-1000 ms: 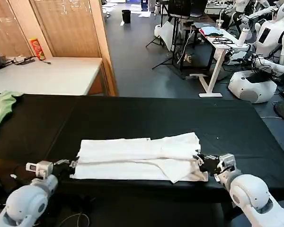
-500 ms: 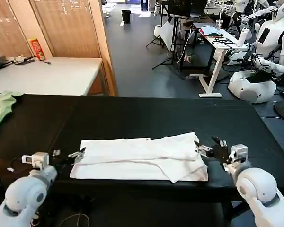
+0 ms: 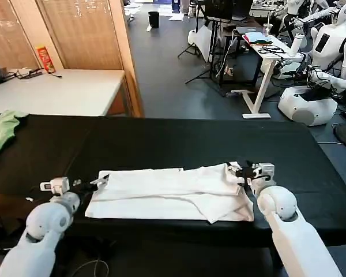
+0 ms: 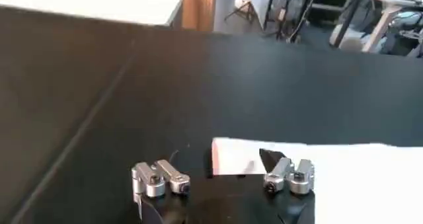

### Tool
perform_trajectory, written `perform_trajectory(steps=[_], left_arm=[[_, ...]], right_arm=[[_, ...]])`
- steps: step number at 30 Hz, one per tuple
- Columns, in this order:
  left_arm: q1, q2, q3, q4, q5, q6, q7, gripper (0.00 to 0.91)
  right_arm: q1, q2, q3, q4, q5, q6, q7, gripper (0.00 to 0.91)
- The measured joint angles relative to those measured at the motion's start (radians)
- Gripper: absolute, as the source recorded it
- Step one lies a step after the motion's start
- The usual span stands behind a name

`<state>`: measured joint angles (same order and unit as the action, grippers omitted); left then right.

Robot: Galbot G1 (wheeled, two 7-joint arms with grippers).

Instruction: Fold and organize the clothes.

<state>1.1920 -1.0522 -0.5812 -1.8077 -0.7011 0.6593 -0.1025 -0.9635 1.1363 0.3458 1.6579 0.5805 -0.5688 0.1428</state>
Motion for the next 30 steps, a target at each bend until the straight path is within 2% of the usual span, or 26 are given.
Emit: perform_trajectory(steps=[1,2,4,5,6,9,14,18,19,20,22,23,24,30], left_arm=[[-0.001,-0.002,0.000,0.004,0.000,-0.001,0.001,0.283],[-0.003,-0.004,0.001,0.007,-0.001,-0.002,0.002,0.244],[-0.005,-0.006,0.002,0.011,-0.003,-0.003,0.004,0.176],[-0.007,-0.007,0.003,0.014,-0.003,-0.005,0.005,0.146],[-0.009,-0.007,0.003,0.017,-0.003,-0.006,0.006,0.137],[-0.017,-0.010,0.006,0.030,0.002,-0.010,0.007,0.020],[-0.033,-0.013,0.015,0.053,0.036,-0.034,0.024,0.000],[-0.057,0.003,0.038,0.076,0.078,-0.064,0.037,0.000],[-0.065,0.008,0.044,0.082,0.081,-0.067,0.037,0.712],[-0.074,0.013,0.050,0.088,0.082,-0.071,0.037,0.878],[-0.087,0.018,0.062,0.096,0.082,-0.074,0.037,0.878],[-0.092,0.021,0.066,0.097,0.083,-0.076,0.037,0.878],[-0.096,0.024,0.069,0.097,0.084,-0.078,0.038,0.878],[-0.099,0.037,0.070,0.087,0.091,-0.089,0.039,0.878]], right_arm=[[0.000,0.003,-0.001,-0.004,0.000,0.001,0.000,0.293],[0.000,0.004,-0.001,-0.006,-0.001,0.002,0.000,0.166],[-0.003,0.007,-0.001,-0.008,-0.004,0.004,0.000,0.127],[-0.005,0.009,-0.001,-0.008,-0.006,0.004,0.000,0.078],[-0.007,0.010,0.001,-0.008,-0.010,0.005,0.000,0.078],[-0.020,0.018,0.008,0.001,-0.025,0.013,0.013,0.059],[-0.054,0.045,0.029,0.038,-0.072,0.030,0.066,0.059],[-0.082,0.077,0.044,0.072,-0.081,0.025,0.077,0.059],[-0.085,0.083,0.046,0.077,-0.082,0.024,0.077,0.059],[-0.088,0.088,0.049,0.081,-0.082,0.021,0.073,0.068],[-0.092,0.092,0.054,0.091,-0.080,0.013,0.066,0.127],[-0.095,0.091,0.057,0.097,-0.079,0.009,0.062,0.244],[-0.098,0.090,0.059,0.103,-0.078,0.006,0.058,0.878],[-0.130,0.064,0.074,0.162,-0.076,-0.001,0.022,0.878]])
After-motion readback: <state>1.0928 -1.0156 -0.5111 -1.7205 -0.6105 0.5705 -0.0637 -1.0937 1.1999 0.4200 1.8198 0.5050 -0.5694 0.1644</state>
